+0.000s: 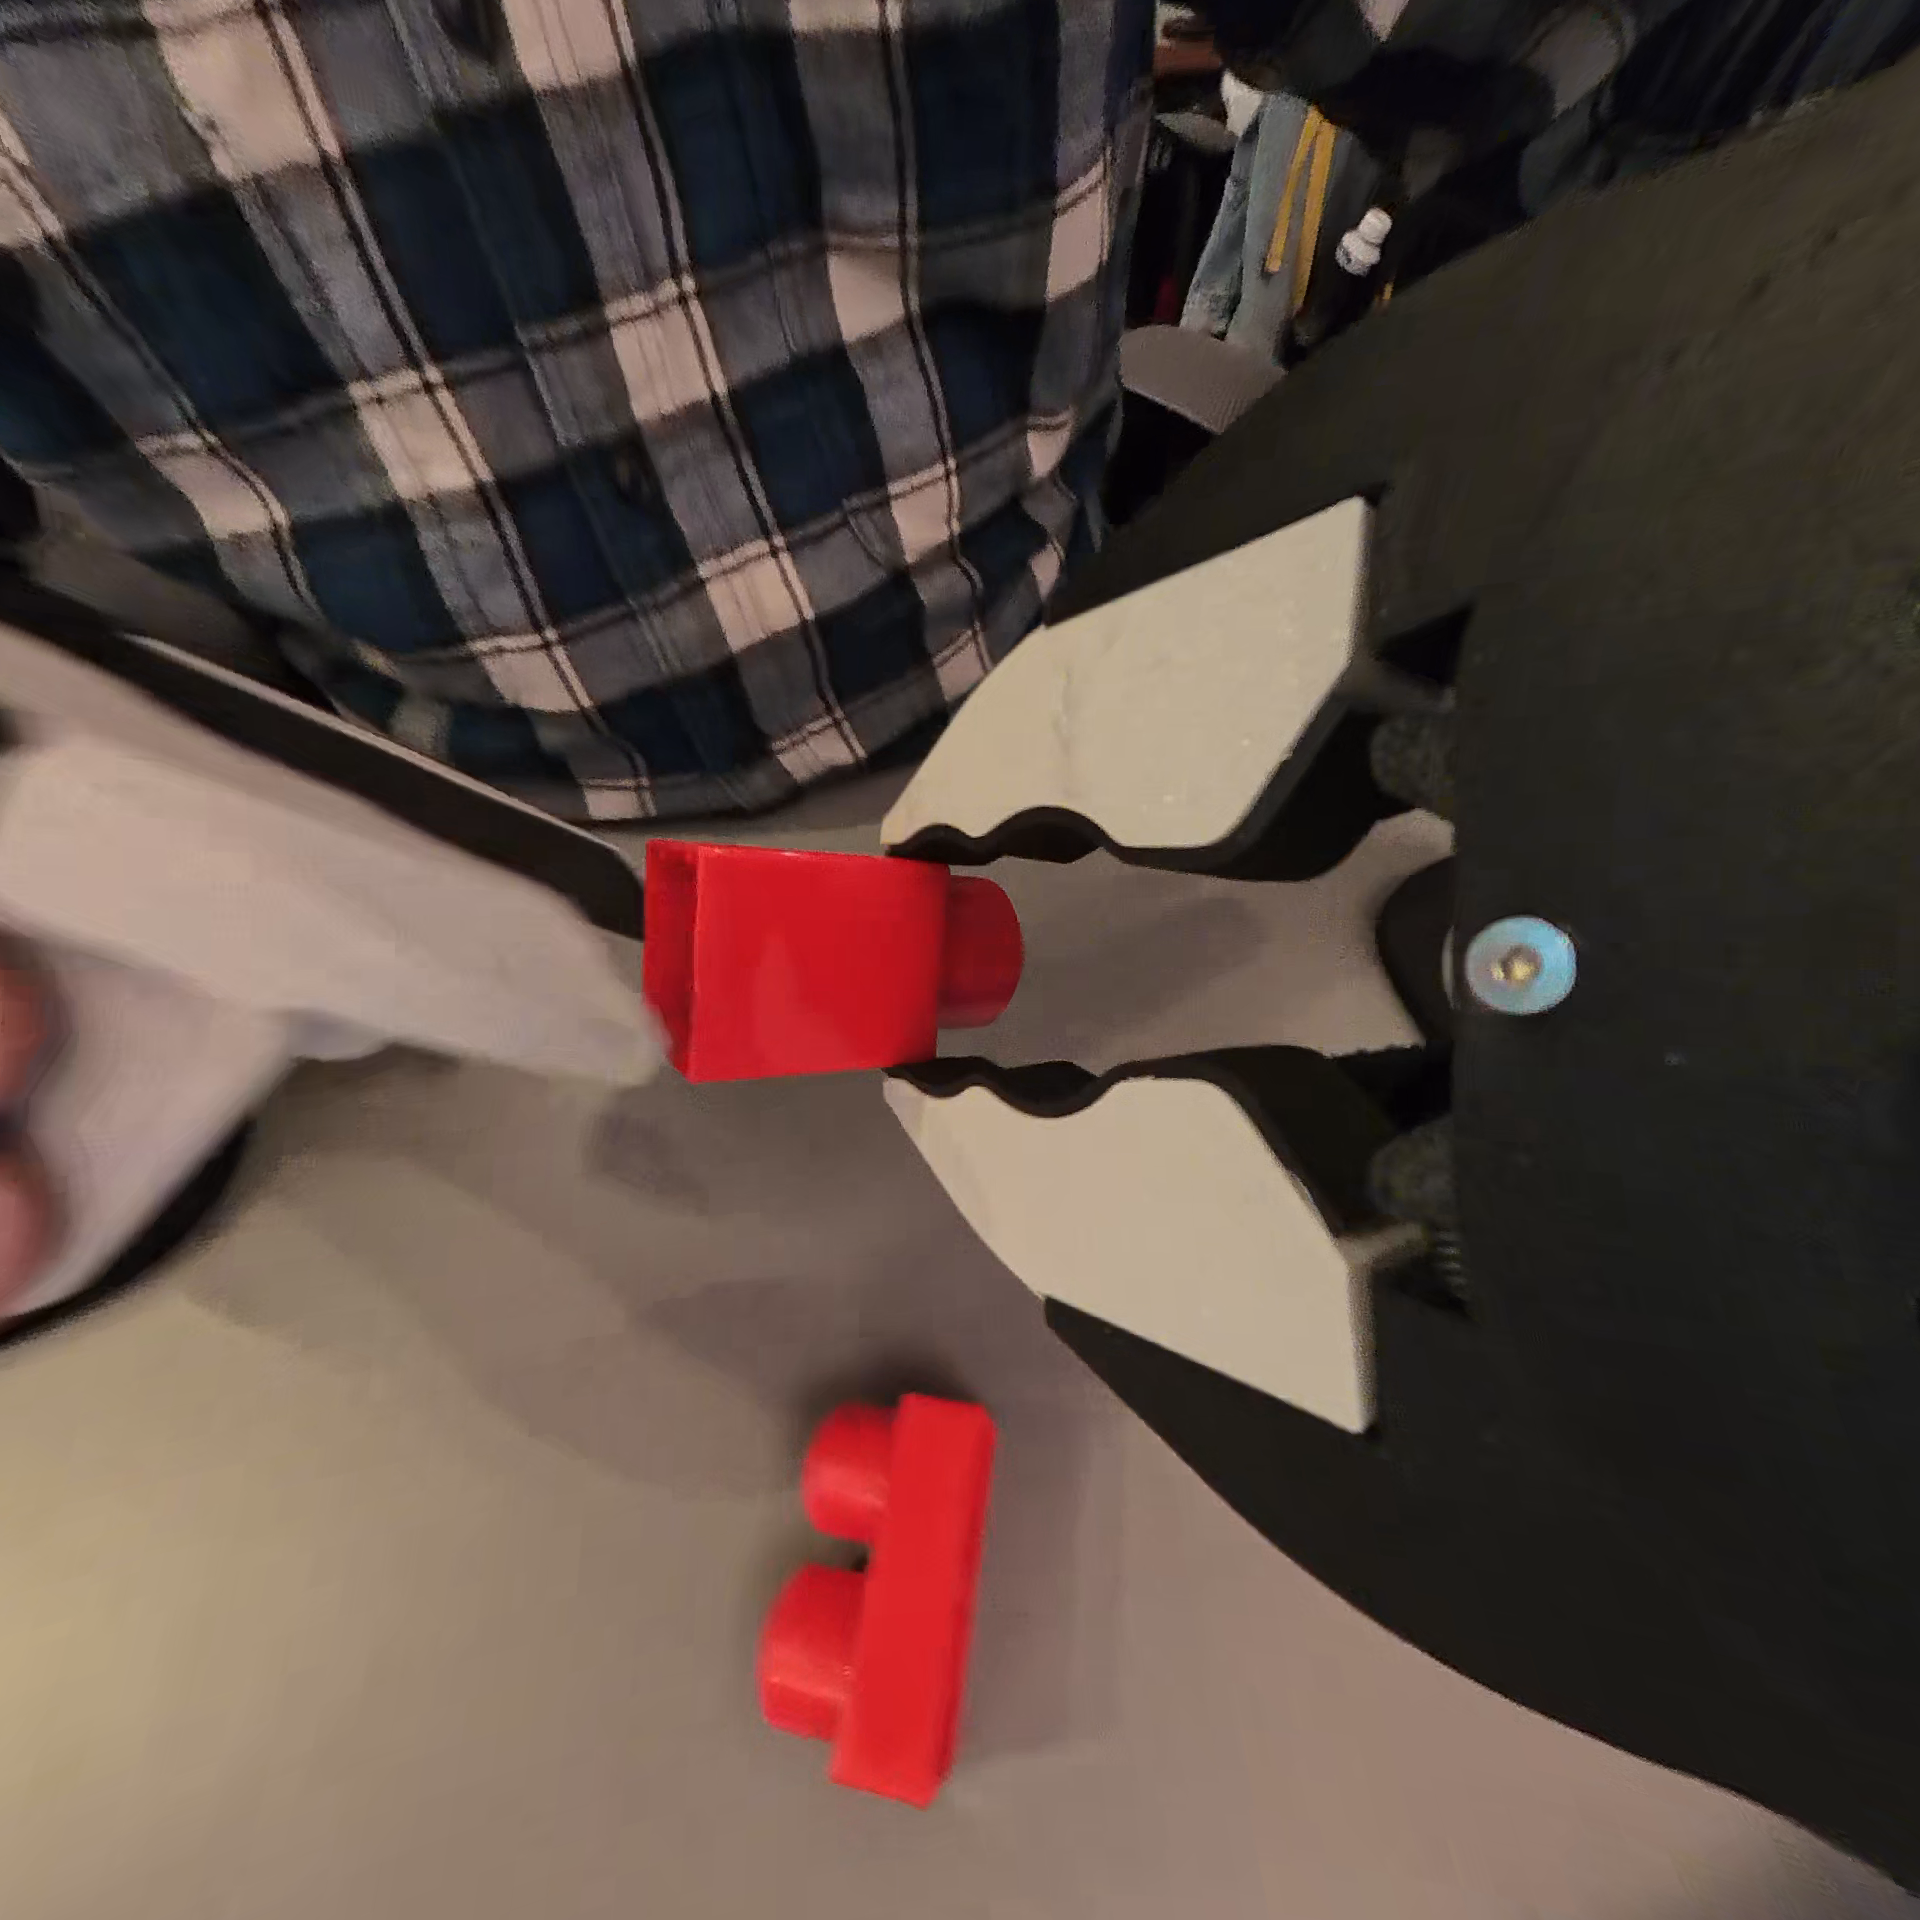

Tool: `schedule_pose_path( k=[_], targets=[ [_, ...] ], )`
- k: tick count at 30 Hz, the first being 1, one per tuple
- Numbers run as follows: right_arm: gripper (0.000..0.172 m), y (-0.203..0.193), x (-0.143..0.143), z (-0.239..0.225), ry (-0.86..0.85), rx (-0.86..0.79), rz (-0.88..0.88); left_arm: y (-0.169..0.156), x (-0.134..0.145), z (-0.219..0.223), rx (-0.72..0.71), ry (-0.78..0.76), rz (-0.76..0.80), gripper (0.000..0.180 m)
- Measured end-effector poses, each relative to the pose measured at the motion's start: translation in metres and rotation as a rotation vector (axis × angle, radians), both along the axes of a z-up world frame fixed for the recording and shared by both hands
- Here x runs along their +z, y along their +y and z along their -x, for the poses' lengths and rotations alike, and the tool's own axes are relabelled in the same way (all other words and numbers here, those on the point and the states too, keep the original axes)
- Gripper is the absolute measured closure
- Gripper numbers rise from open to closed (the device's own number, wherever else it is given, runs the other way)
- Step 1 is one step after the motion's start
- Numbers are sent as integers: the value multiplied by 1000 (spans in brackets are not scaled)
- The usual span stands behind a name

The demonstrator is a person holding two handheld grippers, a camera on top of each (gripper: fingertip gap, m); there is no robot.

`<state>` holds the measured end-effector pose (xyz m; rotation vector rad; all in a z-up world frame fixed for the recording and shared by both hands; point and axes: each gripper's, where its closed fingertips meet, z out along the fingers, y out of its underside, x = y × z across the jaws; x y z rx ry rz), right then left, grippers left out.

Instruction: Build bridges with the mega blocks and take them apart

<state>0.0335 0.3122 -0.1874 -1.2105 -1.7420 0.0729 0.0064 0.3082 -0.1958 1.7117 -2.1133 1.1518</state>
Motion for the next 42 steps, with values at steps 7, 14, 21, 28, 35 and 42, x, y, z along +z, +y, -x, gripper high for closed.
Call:
schedule_pose_path(
  k=[7,14,21,28,35,42],
  targets=[
    [134,5,16,12,56,7,-61,-11,15,-9,-57,-49,84,145],
    [135,32,63,-12,667,-110,537,41,75,-28,315,-605,-255,127],
    [135,39,66,-15,915,-31,770,41,89,-42,508,-825,-537,136],
    [135,34,66,-10,950,0,712,37,83,-49,532,-839,-391,148],
    [115,39,56,-12,898,-28,732,42,75,-33,477,-690,-469,149],
    [125,50,49,-31,873,-92,684,40,-6,56,172,-87,-711,149]
  ],
)
